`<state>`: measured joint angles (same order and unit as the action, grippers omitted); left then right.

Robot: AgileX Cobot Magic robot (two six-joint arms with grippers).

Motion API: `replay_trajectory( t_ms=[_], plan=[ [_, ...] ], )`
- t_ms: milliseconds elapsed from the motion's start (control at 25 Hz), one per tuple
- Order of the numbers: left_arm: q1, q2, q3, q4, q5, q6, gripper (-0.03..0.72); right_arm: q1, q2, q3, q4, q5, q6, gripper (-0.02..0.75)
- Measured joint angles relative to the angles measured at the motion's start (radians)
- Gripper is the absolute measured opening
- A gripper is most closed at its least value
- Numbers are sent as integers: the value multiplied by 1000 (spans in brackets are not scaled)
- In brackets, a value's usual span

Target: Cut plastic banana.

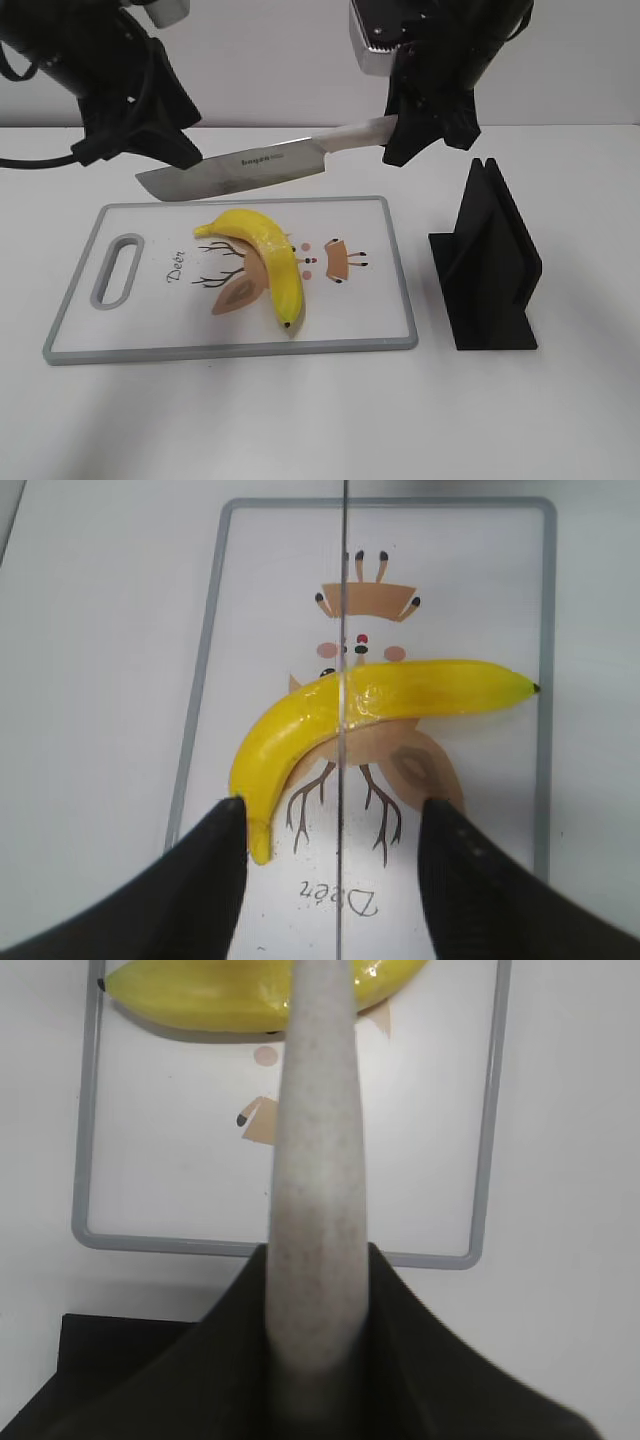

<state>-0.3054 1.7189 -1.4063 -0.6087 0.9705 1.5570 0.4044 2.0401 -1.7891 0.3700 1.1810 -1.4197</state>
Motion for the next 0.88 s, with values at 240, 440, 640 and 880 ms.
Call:
replay_trajectory(
  t_ms=[240, 440, 640, 880],
  plan=[
    [0, 52, 0, 20, -9, 0, 497, 0, 6, 0, 4, -20, 0, 169],
    [0, 88, 0, 26, -25, 0, 407, 0, 6, 0, 6, -23, -1, 169],
    [0, 107, 0, 53, -52, 0, 111, 0, 6, 0, 14, -24, -1, 169],
    [-8, 107, 0, 60, -53, -5, -7, 0, 25, -1, 21, -30, 3, 169]
  ],
)
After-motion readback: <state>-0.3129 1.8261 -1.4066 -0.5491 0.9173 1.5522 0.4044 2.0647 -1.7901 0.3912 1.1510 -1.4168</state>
